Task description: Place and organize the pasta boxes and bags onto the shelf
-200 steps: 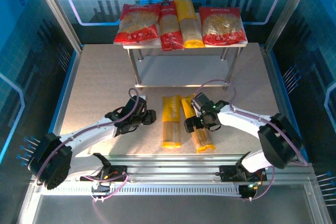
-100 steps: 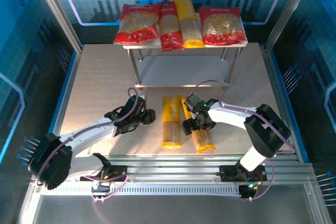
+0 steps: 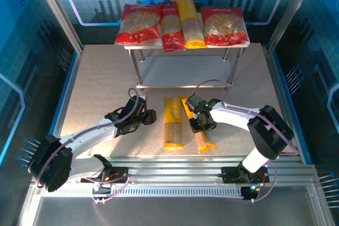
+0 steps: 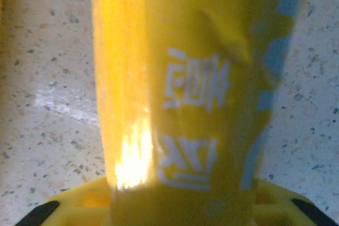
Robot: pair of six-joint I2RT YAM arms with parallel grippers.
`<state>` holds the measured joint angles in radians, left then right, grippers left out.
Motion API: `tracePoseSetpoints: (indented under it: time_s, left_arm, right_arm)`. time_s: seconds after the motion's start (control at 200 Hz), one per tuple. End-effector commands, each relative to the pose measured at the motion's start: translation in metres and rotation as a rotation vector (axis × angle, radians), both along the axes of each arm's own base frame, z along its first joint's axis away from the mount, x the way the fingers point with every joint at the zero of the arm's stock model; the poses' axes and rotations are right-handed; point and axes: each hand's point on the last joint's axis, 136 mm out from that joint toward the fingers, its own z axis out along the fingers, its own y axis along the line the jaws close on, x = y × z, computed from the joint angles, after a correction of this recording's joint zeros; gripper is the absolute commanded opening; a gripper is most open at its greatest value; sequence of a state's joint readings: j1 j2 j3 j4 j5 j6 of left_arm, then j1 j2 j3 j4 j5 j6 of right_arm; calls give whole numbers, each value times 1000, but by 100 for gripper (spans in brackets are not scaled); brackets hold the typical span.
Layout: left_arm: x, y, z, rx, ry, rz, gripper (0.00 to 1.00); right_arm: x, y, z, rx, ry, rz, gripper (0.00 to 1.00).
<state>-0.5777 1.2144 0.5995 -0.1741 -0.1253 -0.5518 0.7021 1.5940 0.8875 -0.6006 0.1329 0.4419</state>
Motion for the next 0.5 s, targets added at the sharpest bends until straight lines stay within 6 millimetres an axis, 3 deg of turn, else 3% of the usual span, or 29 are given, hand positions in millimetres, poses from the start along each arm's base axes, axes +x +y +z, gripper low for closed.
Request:
tracePoseSetpoints:
  time_s: [0.0,0.07,0.095,0.335,0.495]
  left_arm:
    - [1,1,6,-22,-14,7,49]
    - [2,1,7,-22,-14,8,49]
    - [2,1,7,-22,-15,6,49]
    - [3,-1,10,-23,-21,1,49]
    - [5,-2,12,-23,-26,-2,49]
  right_arm:
    - [-9,8,2,37,18,26,18]
    - [-8,7,8,43,4,17,5]
    - [-1,12,18,63,-24,11,0]
    - [16,9,59,102,-138,-27,0]
    - [44,1,97,101,-243,-59,0]
